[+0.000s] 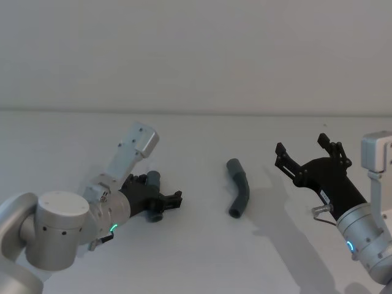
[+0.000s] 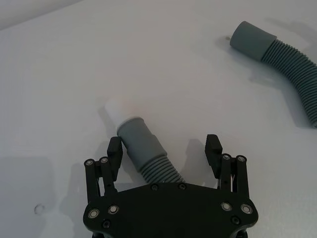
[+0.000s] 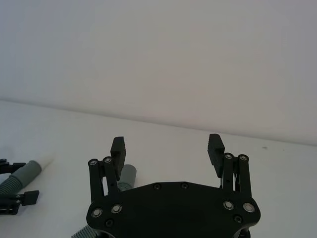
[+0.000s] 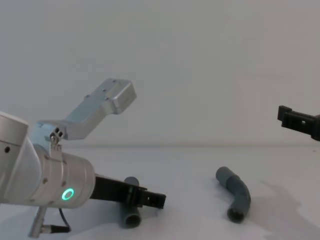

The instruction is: Use both hands to pick up one end of the pipe from the table, align the ends, and insert them.

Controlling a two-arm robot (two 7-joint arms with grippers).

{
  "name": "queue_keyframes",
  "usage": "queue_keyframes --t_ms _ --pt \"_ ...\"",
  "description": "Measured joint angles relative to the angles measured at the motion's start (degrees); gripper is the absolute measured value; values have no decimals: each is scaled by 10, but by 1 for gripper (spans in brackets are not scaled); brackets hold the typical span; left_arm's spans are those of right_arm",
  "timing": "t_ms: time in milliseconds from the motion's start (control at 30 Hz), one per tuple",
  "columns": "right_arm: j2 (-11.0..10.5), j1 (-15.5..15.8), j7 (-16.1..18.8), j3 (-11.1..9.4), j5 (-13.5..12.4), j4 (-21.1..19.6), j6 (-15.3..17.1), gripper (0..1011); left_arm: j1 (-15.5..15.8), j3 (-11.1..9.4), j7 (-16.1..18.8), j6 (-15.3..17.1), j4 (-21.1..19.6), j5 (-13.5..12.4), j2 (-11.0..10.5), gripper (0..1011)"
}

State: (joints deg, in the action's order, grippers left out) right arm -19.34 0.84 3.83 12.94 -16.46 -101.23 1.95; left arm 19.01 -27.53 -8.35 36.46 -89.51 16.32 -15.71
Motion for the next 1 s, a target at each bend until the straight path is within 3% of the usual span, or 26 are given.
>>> queue_keyframes --t_ms 333,500,667,1000 --pt "0 0 0 0 0 0 0 1003 7 1 -5 -11 22 -1 16 1001" --pt "0 0 0 0 0 0 0 1003 9 2 -6 -13 29 -1 21 925" --pt "0 0 0 0 0 0 0 1003 10 3 -7 -15 33 -1 23 774" --pt "0 0 0 0 0 0 0 1003 11 4 -8 -16 38 0 27 688"
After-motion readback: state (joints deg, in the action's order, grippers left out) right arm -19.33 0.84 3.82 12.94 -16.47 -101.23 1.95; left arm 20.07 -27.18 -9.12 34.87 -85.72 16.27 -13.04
